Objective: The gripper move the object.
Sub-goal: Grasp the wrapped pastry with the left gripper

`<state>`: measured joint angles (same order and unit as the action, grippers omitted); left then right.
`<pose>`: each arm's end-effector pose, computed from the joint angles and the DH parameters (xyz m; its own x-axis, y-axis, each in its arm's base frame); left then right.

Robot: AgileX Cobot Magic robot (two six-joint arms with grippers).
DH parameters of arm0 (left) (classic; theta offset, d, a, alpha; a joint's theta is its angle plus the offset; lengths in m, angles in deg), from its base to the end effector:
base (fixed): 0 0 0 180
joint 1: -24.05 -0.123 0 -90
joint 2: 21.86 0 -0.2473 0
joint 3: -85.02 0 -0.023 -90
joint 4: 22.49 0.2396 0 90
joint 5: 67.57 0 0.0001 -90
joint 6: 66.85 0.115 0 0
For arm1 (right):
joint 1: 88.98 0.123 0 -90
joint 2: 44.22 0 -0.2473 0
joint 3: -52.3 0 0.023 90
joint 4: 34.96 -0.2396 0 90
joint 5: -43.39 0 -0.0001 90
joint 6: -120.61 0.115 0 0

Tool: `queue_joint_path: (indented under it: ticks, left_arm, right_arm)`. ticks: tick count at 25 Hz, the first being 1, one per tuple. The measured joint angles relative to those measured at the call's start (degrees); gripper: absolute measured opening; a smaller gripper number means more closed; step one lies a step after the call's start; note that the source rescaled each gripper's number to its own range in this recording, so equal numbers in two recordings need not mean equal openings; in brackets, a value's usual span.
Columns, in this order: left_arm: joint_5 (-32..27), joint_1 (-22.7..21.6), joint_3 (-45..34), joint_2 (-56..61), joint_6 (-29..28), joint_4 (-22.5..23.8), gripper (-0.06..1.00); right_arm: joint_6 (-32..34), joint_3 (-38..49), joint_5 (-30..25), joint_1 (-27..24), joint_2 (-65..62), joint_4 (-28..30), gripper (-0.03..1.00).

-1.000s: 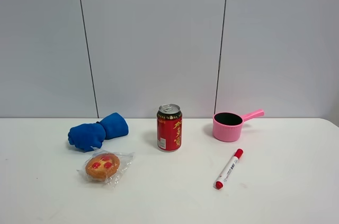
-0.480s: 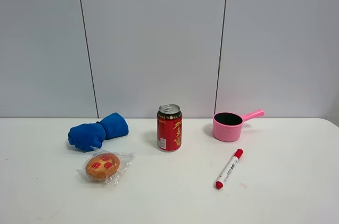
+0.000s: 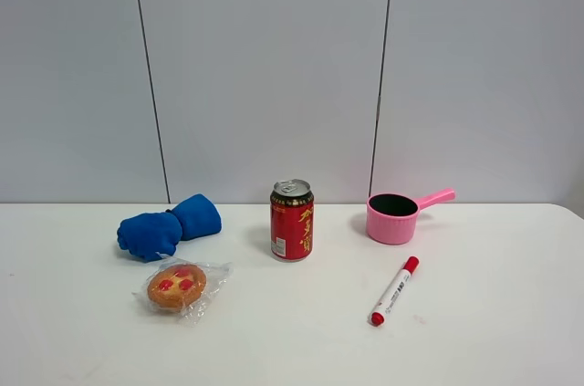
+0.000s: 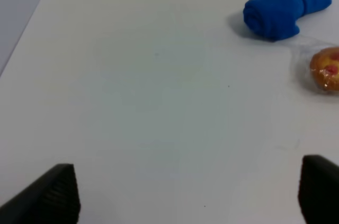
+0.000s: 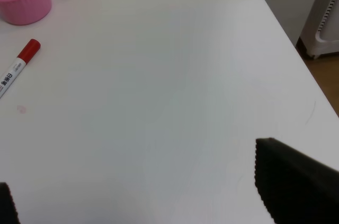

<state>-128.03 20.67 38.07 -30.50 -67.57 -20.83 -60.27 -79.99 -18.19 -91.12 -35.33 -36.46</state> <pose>0.0432 0.0055 0.2640 -0.4384 -0.0242 -0.8985 -0.0808 0.9967 0.0126 0.0444 0.0010 0.2579 -0.4718 0.0147 -0.8816 0.0157 0.9998 0.0083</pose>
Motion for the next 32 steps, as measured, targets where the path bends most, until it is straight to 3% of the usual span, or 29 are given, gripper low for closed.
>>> queue_joint_path:
  ticks: [3,6,10,14,19,32]
  left_arm:
    - [1.1,0.0,1.7,-0.9,0.0,-0.4,0.79]
    - [3.1,0.0,8.3,-7.2,0.0,-1.0,0.79]
    - [1.4,0.0,21.1,-21.8,0.3,-1.7,0.79]
    - [-2.6,0.0,32.7,-37.9,4.4,-6.7,0.79]
    - [-3.0,0.0,42.1,-55.2,6.3,-10.9,0.79]
    - [-0.5,12.0,56.0,-91.1,6.7,-4.3,0.79]
  right_arm:
    - [0.0,0.0,0.0,0.0,0.0,0.0,1.0]
    - [0.0,0.0,0.0,0.0,0.0,0.0,1.0]
    - [0.0,0.0,0.0,0.0,0.0,0.0,1.0]
    - [0.0,0.0,0.0,0.0,0.0,0.0,1.0]
    - [0.0,0.0,0.0,0.0,0.0,0.0,1.0]
    - [0.0,0.0,0.0,0.0,0.0,0.0,1.0]
